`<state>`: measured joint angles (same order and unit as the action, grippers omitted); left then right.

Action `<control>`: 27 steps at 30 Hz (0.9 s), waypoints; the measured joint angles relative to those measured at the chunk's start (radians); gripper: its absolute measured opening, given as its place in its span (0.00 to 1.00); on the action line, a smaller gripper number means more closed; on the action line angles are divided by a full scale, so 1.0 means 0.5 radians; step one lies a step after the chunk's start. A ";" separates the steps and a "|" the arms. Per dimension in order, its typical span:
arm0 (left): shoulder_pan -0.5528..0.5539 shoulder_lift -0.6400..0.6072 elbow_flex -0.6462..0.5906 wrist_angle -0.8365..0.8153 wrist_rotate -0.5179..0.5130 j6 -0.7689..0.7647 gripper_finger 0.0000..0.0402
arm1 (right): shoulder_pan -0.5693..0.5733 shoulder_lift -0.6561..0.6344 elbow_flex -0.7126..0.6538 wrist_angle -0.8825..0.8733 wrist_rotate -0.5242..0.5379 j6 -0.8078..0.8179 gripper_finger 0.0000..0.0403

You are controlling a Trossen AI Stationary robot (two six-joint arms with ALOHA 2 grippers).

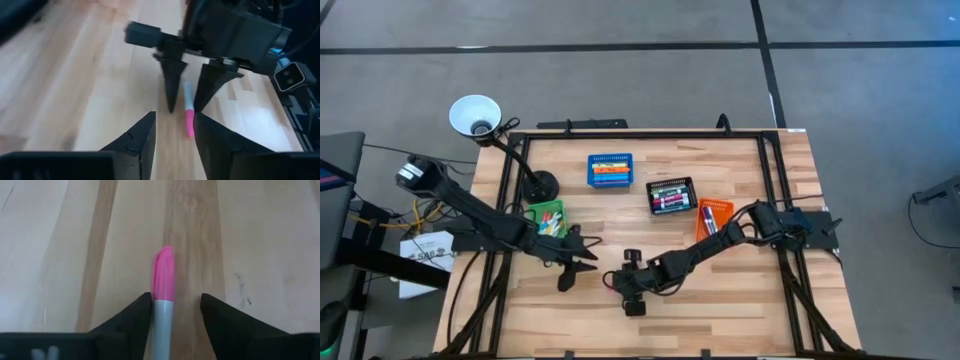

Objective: Pick & Place Markers
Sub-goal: Put the pink highlighter pen into the green basket

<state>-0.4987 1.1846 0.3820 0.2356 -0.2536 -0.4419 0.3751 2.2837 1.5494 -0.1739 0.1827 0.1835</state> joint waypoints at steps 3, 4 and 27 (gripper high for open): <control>0.000 0.168 0.000 0.216 0.072 -0.003 0.32 | 0.015 -0.018 -0.001 -0.027 0.000 0.010 0.46; 0.000 0.220 0.000 0.286 0.090 -0.005 0.32 | 0.019 -0.030 -0.003 -0.059 -0.015 0.026 0.48; -0.100 0.900 0.146 0.805 0.087 -0.105 0.33 | -0.048 -0.083 -0.023 -0.256 -0.193 0.272 0.04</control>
<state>-0.5486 1.6344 0.4549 0.6380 -0.2103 -0.4947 0.3510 2.2421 1.5379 -0.3017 0.0862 0.3197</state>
